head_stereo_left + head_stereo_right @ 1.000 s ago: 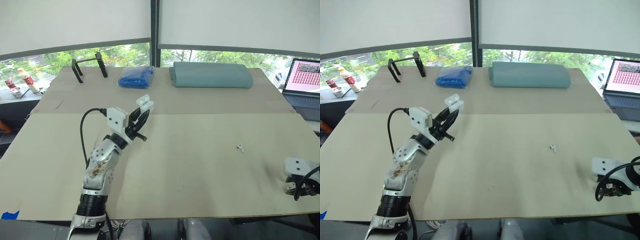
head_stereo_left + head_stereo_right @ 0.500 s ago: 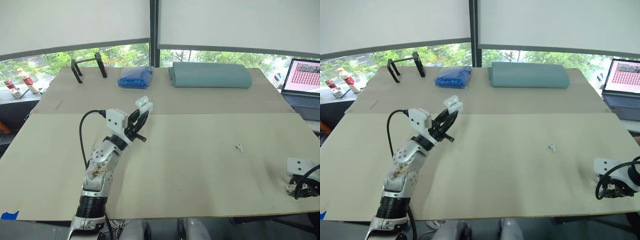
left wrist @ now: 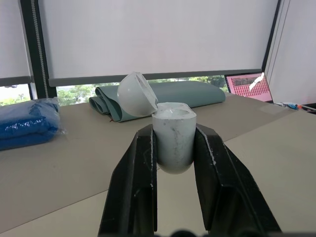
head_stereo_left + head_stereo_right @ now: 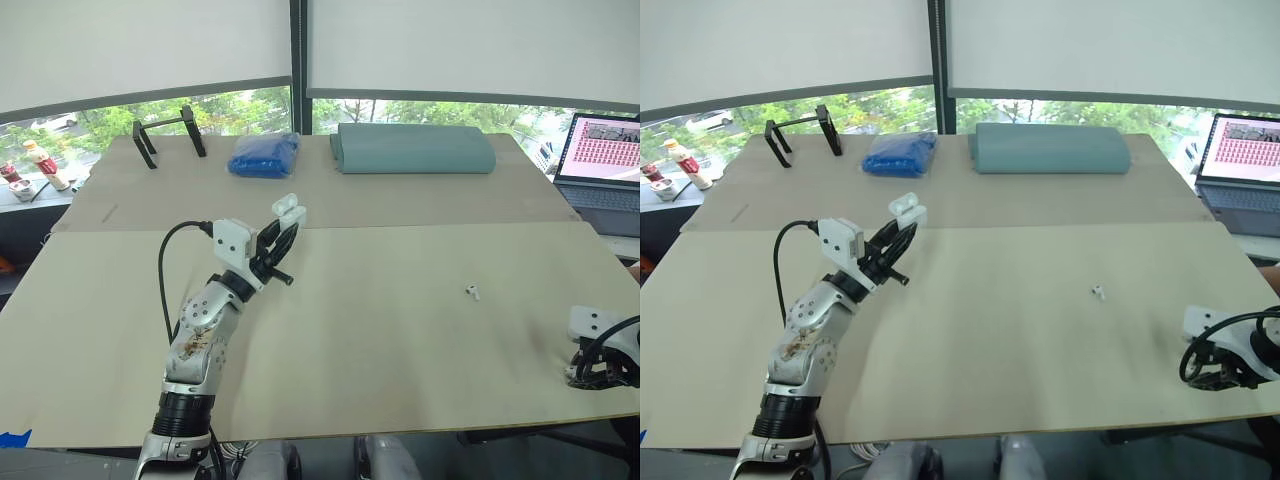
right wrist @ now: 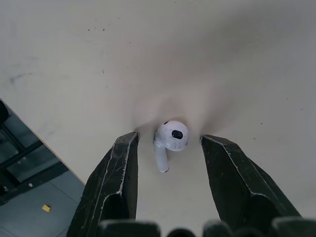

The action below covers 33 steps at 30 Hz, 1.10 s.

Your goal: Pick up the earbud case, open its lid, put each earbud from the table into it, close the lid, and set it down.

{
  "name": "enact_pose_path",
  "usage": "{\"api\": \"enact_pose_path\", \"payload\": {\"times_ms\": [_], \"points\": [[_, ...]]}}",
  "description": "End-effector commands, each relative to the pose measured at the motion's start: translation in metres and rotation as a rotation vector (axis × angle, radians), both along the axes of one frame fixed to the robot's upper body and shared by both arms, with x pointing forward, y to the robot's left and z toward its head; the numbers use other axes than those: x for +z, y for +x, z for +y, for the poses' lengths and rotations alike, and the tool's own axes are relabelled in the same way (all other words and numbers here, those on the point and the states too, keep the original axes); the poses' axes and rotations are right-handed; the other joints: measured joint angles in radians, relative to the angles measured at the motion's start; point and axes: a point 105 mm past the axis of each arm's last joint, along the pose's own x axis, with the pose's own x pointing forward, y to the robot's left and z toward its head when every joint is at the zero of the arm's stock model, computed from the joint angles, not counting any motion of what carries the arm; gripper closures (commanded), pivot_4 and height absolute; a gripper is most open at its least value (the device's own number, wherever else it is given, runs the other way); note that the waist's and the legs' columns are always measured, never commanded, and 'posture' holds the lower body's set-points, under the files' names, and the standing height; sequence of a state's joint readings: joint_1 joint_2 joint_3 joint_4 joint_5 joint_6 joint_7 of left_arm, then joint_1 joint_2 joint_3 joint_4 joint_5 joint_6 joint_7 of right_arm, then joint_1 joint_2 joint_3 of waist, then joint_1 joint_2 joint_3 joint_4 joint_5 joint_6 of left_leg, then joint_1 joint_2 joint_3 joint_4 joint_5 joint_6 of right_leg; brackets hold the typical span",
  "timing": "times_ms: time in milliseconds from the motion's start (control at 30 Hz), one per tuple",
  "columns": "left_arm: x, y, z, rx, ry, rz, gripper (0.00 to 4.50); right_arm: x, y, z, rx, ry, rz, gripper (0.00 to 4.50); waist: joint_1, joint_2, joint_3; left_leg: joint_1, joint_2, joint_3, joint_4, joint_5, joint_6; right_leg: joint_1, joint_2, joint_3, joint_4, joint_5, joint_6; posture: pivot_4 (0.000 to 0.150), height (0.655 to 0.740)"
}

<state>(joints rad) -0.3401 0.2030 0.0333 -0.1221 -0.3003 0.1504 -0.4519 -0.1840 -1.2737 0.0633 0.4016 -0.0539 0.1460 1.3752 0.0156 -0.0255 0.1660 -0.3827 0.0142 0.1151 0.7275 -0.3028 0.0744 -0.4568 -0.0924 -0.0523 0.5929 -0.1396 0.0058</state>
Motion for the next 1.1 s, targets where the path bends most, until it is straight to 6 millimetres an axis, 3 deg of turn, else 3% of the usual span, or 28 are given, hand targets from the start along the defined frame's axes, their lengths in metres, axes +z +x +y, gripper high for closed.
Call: {"api": "enact_pose_path", "payload": {"times_ms": [33, 167, 367, 633, 700, 900, 967, 1100], "points": [[0.015, -0.006, -0.003, -0.014, -0.002, -0.063, 3.97, 0.006, 0.006, 0.007, -0.007, 0.042, -0.027, 2.24, -0.001, 0.000, 0.000, 0.000, 0.000, 0.000, 0.000, 0.000, 0.000, 0.000, 0.000, 0.000, 0.000, 0.000, 0.000, 0.150, 0.7400], [0.015, -0.006, -0.003, -0.014, -0.002, -0.063, 3.97, 0.005, 0.005, 0.007, -0.010, 0.043, -0.024, 2.24, -0.002, 0.000, 0.000, 0.000, 0.000, 0.000, 0.000, 0.000, 0.000, 0.000, 0.000, 0.000, 0.000, 0.000, 0.000, 0.150, 0.7400], [0.015, -0.006, -0.003, -0.018, -0.001, -0.062, 3.97, 0.004, 0.006, 0.011, 0.001, 0.064, -0.022, 4.12, -0.005, 0.000, 0.000, 0.000, 0.000, 0.000, 0.000, 0.000, 0.000, 0.000, 0.000, 0.000, 0.000, 0.000, 0.000, 0.150, 0.7400], [0.014, -0.006, -0.006, -0.027, 0.004, -0.060, 3.97, 0.009, 0.010, 0.023, 0.020, 0.125, -0.039, 4.16, -0.005, 0.000, 0.000, 0.000, 0.000, 0.000, 0.000, 0.000, 0.000, 0.000, 0.000, 0.000, 0.000, 0.000, 0.000, 0.150, 0.7400], [0.013, -0.006, -0.005, -0.034, 0.015, -0.062, 3.97, 0.025, 0.026, 0.047, 0.005, 0.255, -0.109, 4.16, -0.006, 0.000, 0.000, 0.000, 0.000, 0.000, 0.000, 0.000, 0.000, 0.000, 0.000, 0.001, 0.000, 0.000, 0.000, 0.150, 0.7400], [0.010, -0.004, -0.009, -0.065, 0.034, -0.062, 3.97, 0.119, 0.081, 0.155, -0.082, 0.864, -0.413, 4.16, -0.018, 0.001, 0.000, -0.001, 0.001, -0.001, -0.001, 0.001, -0.001, -0.002, 0.001, 0.001, 0.001, 0.004, 0.002, 0.150, 0.7400], [0.010, -0.002, -0.014, -0.082, 0.034, -0.064, 3.97, 0.150, 0.077, 0.201, -0.007, 1.061, -0.455, 4.16, -0.011, 0.001, 0.000, -0.002, 0.001, -0.002, -0.002, 0.001, -0.003, -0.003, 0.002, 0.000, 0.001, 0.008, -0.005, 0.150, 0.7400], [0.013, 0.002, -0.025, -0.129, 0.019, -0.068, 3.97, 0.182, 0.079, 0.256, 0.029, 1.258, -0.613, 4.16, 0.009, 0.002, -0.001, -0.007, 0.001, -0.007, -0.002, 0.002, -0.005, -0.005, -0.001, -0.010, 0.001, 0.008, -0.006, 0.150, 0.7400]]}}
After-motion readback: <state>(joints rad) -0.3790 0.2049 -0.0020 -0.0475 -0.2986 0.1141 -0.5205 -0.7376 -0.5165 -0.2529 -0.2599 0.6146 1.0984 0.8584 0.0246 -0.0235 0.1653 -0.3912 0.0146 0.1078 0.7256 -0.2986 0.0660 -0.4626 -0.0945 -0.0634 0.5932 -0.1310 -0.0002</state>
